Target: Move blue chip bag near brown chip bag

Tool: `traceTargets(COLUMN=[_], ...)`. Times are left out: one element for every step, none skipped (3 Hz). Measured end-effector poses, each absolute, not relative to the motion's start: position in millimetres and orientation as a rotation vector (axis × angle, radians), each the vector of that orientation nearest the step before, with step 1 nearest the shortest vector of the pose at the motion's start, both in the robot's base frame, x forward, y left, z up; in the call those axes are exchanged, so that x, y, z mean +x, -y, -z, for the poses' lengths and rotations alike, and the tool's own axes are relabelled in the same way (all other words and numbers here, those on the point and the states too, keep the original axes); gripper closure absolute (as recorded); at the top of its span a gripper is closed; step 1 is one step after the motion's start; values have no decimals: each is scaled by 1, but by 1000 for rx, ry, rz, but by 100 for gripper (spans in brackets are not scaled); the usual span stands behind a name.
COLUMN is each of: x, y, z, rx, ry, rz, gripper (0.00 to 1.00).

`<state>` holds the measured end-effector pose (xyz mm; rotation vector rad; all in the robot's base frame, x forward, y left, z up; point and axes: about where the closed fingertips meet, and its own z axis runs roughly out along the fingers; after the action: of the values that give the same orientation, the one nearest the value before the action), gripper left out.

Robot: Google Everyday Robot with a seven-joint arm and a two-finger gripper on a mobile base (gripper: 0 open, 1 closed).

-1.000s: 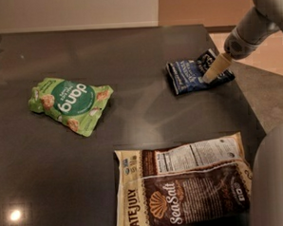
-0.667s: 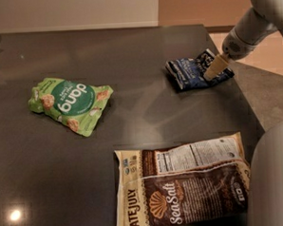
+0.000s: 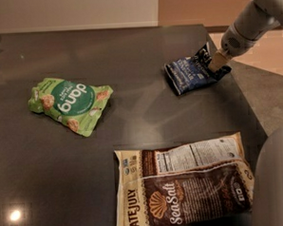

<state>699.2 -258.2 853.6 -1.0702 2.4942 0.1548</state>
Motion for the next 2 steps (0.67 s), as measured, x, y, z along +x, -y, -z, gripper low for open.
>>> traceTargets(x=[680, 654], y=[245, 226], z=[-873, -897], rx=[-1114, -1176], ry=[-2473, -2429], rz=[-191, -261], gripper=[100, 100])
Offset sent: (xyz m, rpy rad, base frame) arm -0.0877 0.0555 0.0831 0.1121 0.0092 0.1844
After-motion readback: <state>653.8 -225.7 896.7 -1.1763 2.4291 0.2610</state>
